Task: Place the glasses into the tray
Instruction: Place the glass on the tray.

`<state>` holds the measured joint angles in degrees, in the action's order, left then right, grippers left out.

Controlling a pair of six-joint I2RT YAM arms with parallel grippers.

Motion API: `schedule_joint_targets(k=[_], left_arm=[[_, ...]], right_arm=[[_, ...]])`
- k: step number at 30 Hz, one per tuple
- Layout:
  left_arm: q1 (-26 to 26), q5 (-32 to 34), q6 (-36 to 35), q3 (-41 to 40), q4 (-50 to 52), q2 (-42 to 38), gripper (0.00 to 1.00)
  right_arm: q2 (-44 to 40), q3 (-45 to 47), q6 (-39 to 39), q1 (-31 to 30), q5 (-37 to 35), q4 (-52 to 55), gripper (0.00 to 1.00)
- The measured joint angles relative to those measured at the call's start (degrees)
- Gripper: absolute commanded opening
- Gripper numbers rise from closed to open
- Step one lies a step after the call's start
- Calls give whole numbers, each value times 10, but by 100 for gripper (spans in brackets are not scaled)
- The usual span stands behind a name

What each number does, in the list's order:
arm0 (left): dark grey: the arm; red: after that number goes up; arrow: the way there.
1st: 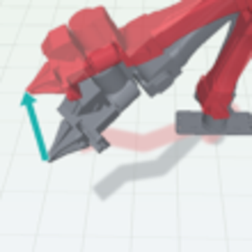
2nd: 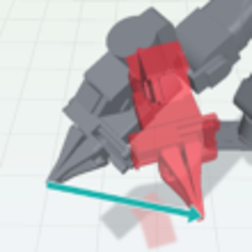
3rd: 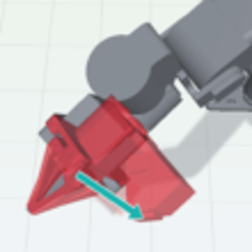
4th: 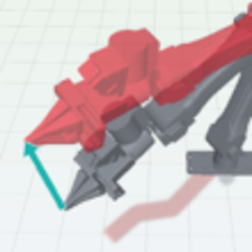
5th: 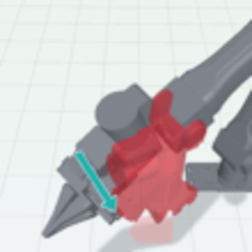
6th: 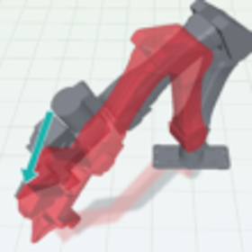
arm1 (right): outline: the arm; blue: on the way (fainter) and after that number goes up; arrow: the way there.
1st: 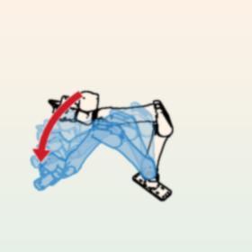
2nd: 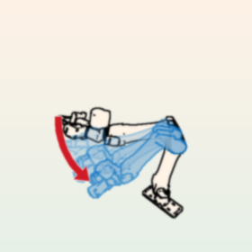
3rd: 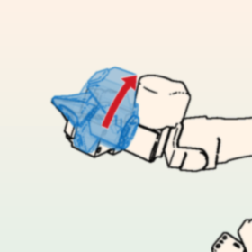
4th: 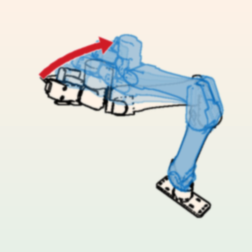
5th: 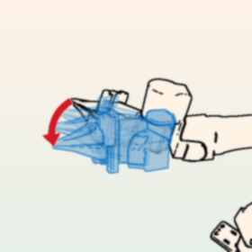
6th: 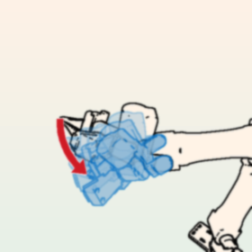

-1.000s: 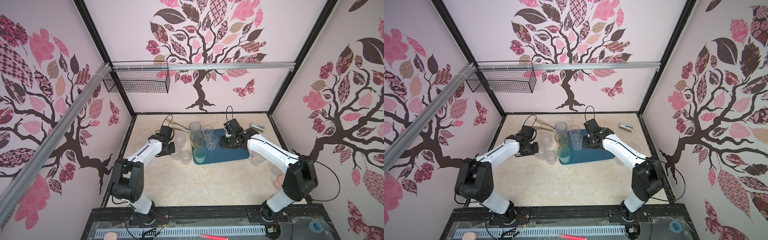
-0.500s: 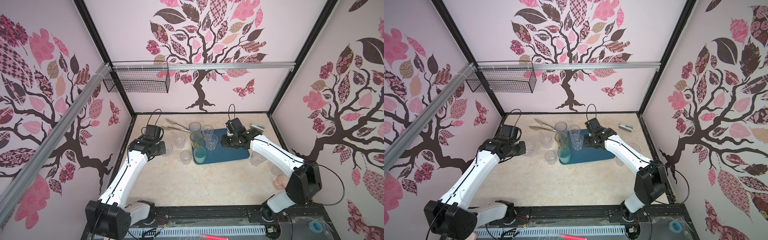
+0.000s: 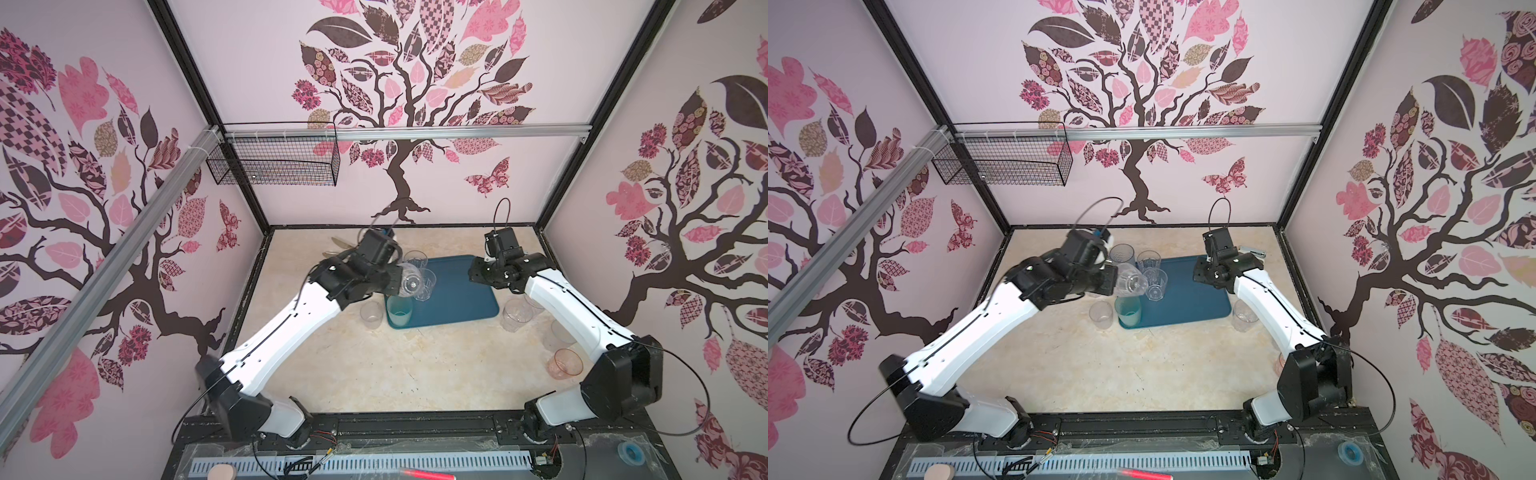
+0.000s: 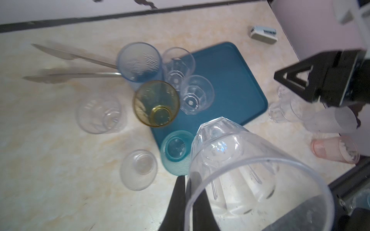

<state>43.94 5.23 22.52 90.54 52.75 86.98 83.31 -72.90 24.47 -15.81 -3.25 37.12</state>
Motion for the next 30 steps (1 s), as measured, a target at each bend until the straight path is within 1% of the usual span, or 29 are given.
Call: schedule_joint_targets(k=[2,4,9,12,20,30], left_arm=[[14,-20,3,0,-9,45,0],[16,-31,4,0,-14,80,0],[14,-29,-3,7,-20,150,0],[14,-27,-5,6,-23,167,0],[14,-23,-12,6,-50,178,0],[14,21,-23,25,-54,245,0]], right_arm=[[-8,11,2,22,0,1,49],[-15,22,5,36,0,3,49],[-16,29,13,39,9,6,49],[-16,30,15,39,20,4,49],[-16,41,24,39,41,0,49],[-17,66,25,38,54,-1,49]])
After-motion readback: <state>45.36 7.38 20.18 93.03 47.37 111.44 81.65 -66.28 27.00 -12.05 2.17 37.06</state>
